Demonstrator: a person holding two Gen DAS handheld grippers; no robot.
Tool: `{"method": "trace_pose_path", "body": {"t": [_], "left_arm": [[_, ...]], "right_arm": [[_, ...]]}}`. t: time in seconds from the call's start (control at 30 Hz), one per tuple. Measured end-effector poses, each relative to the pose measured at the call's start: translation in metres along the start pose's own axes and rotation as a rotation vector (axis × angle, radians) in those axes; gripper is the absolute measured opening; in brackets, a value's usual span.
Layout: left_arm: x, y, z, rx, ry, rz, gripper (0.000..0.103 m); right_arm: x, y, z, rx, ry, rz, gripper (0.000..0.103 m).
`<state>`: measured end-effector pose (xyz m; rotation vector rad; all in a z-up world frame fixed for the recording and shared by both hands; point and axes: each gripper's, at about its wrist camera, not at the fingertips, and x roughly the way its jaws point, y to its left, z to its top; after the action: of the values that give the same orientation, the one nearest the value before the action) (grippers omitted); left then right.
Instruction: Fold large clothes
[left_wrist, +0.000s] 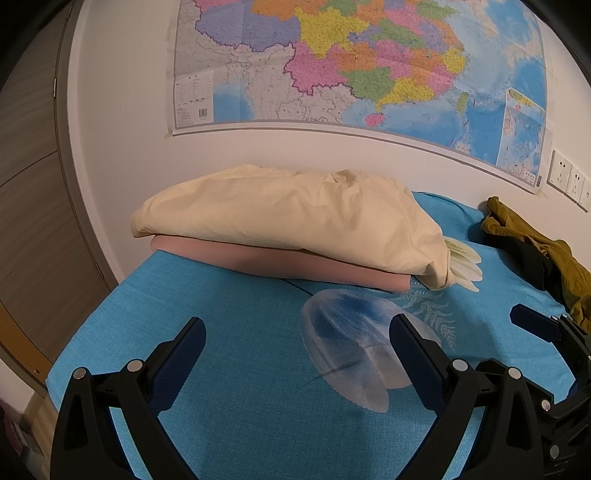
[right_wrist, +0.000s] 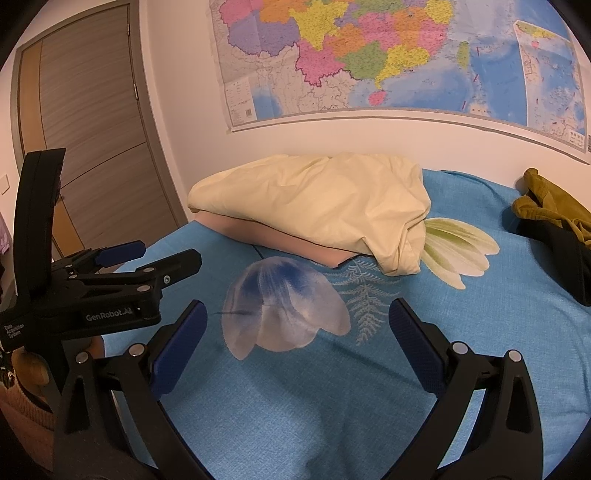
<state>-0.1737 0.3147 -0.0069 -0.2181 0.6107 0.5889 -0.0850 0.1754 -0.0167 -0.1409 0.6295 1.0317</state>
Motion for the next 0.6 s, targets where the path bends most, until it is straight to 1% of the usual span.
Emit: {"method": "trace_pose_path", "body": {"t": [0.6], "left_arm": [[0.0009,-0.0005,0.0001,0.005,0.001,-0.001,0.096]], "right_arm": [[0.0013,-0.0005,-0.0005,0.000,-0.003,-0.005,0.097]]}}
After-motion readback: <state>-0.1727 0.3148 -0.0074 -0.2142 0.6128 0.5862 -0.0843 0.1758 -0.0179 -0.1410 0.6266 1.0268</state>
